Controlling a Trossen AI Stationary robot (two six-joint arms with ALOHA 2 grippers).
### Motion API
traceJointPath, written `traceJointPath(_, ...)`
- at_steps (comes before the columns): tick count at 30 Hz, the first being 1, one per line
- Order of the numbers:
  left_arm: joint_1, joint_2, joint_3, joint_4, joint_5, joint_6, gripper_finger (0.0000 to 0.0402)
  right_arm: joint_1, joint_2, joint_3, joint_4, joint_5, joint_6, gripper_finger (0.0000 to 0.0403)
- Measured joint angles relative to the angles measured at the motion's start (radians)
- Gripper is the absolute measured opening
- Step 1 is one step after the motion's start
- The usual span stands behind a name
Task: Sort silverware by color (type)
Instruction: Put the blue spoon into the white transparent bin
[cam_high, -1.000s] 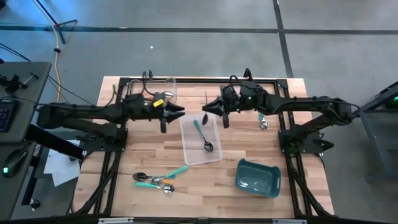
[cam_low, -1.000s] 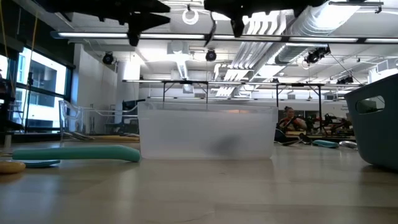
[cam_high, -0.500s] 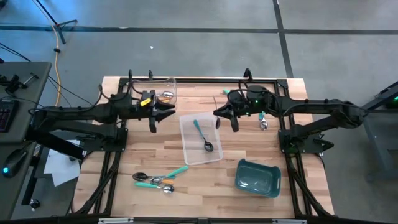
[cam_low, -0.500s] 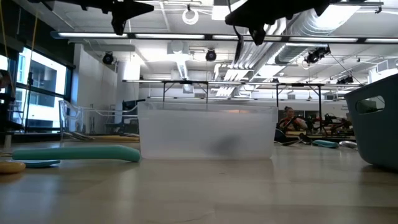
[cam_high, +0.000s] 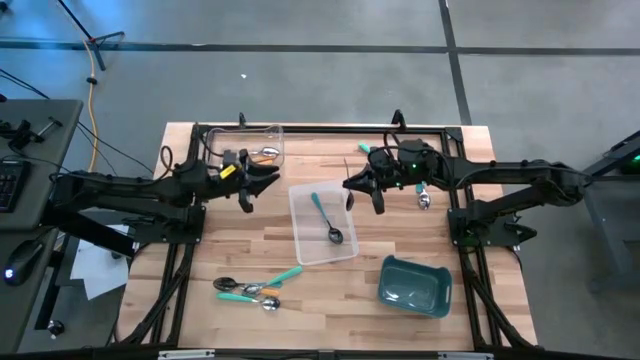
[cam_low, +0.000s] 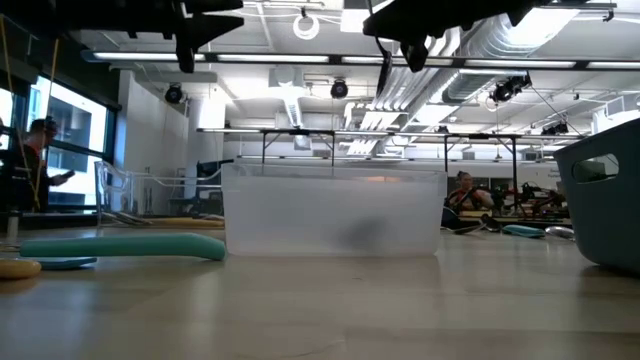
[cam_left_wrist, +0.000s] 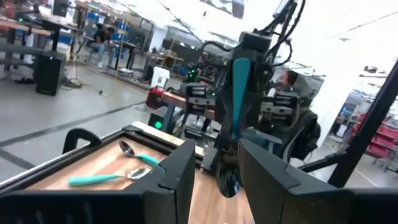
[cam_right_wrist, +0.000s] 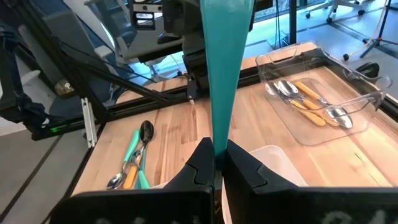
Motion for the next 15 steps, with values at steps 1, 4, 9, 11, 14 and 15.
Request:
traceJointPath(1, 0.000, 0.000, 0.000, 0.000, 0.004, 0.007, 0.0113, 0.000, 0.000, 0.000, 0.000, 0.000, 0.006, 0.0001)
traceJointPath(4, 0.000, 0.000, 0.000, -0.006, 0.017, 0.041, 0.0113, 0.000, 0.000, 0.000, 0.000, 0.000, 0.016, 0.0001)
traceJointPath(9, 0.000, 0.000, 0.000, -0.005, 0.017, 0.074, 0.0113, 0.000, 0.000, 0.000, 0.000, -0.001, 0.050, 0.0001)
traceJointPath(11, 0.001, 0.000, 0.000, -0.005, 0.017, 0.089, 0.0113, 0.001, 0.005, 0.000, 0.010, -0.003, 0.108, 0.0000)
traceJointPath(14, 0.001, 0.000, 0.000, -0.005, 0.013, 0.098, 0.0113, 0.015, 0.031, 0.021, 0.014, -0.013, 0.177, 0.0000)
traceJointPath(15, 0.001, 0.000, 0.000, -0.005, 0.003, 0.098, 0.0113, 0.023, 0.047, 0.039, 0.014, -0.018, 0.186, 0.0000)
